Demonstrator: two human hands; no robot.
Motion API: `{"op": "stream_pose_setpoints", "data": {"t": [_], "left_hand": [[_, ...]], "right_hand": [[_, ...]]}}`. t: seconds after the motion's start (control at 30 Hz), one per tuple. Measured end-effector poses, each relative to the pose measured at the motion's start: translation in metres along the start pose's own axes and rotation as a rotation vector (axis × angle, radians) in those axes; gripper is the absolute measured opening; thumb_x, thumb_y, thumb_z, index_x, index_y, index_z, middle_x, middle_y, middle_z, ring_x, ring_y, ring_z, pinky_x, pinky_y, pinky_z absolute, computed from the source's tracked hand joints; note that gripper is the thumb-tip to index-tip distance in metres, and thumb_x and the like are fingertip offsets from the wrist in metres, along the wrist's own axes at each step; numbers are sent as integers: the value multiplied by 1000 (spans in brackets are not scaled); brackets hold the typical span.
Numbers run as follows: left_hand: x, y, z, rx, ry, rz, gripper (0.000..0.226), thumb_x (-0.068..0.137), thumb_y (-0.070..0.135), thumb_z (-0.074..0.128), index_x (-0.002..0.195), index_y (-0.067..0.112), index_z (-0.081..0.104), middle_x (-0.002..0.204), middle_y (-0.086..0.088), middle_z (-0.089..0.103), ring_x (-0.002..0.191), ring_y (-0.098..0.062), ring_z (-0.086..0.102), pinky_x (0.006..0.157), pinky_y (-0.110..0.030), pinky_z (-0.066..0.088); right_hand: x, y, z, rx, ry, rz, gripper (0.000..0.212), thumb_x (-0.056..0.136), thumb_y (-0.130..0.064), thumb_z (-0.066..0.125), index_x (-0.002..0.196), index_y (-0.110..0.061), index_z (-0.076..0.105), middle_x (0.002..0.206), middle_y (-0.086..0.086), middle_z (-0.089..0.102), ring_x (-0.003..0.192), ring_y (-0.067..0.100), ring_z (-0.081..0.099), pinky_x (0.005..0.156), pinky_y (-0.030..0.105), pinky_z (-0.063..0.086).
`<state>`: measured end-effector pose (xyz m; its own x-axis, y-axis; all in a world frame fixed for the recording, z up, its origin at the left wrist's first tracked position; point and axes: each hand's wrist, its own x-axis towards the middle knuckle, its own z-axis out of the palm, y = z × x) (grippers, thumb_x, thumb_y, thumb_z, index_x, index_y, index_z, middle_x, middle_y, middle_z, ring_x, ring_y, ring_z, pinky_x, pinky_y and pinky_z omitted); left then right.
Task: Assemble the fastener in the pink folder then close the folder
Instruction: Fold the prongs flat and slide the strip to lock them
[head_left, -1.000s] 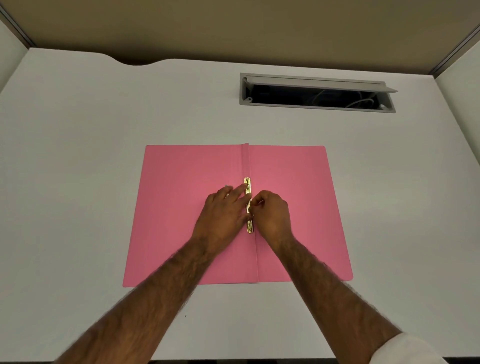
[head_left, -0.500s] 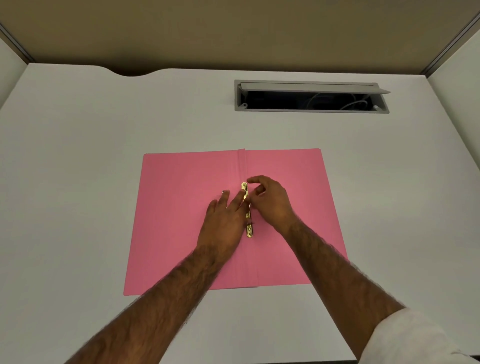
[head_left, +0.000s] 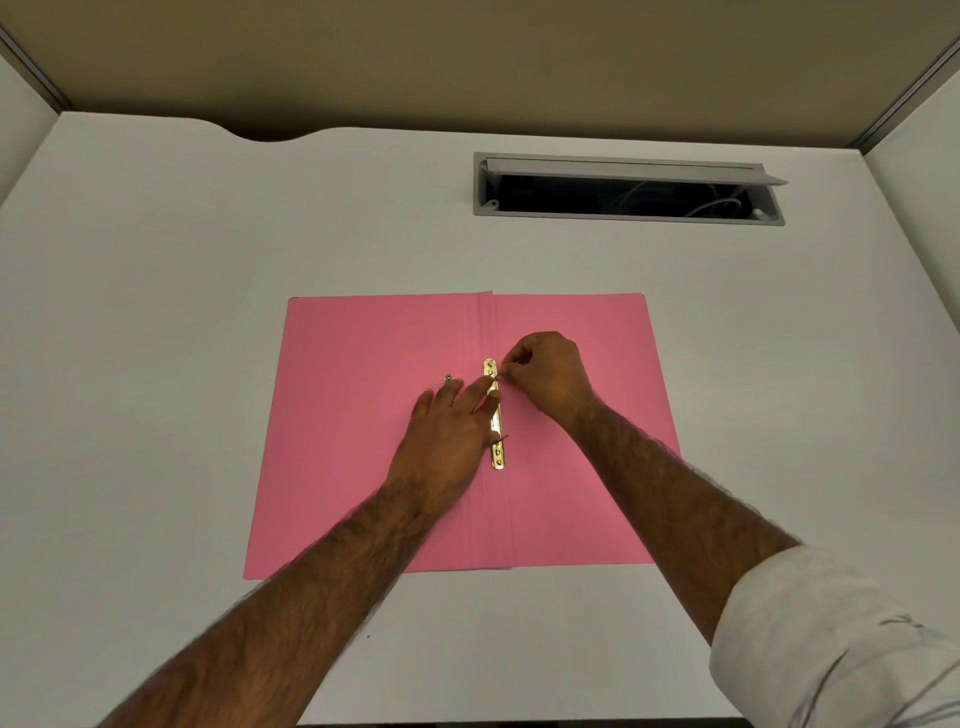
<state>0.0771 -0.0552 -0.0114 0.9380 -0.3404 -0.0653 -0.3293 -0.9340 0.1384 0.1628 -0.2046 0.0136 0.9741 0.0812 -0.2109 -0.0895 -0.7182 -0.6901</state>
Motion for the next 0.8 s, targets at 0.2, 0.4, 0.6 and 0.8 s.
{"op": "stream_pose_setpoints", "data": {"t": [0.2,0.4,0.6,0.8], "left_hand": [[3,2,-1,-13,-18,0,53,87,22,72,136,12,58,148,-7,52,127,-40,54,104,-56,46],[5,0,0,9,-56,13,54,89,24,68,140,11,53,147,-8,51,125,-37,53,102,-56,46],[4,-1,4,46,-74,16,62,84,20,75,140,10,51,148,-3,46,121,-34,54,97,-56,49],[6,-2,4,49,-102,25,66,96,26,62,154,13,32,162,1,33,139,-36,41,108,-58,41]], "right_hand": [[9,-5,2,-148,-36,-49,7,83,-13,73,85,-7,72,86,8,72,78,21,65,74,36,58],[12,-10,4,-249,-71,-133,8,85,-15,69,91,-9,71,89,4,72,80,19,64,72,32,54],[18,-11,0,-282,-145,-192,11,88,-11,67,97,-8,72,95,5,72,84,20,64,77,33,54],[35,-17,-11,-344,-250,-270,12,86,-7,67,94,-7,75,93,6,75,84,20,66,80,36,55]]}}
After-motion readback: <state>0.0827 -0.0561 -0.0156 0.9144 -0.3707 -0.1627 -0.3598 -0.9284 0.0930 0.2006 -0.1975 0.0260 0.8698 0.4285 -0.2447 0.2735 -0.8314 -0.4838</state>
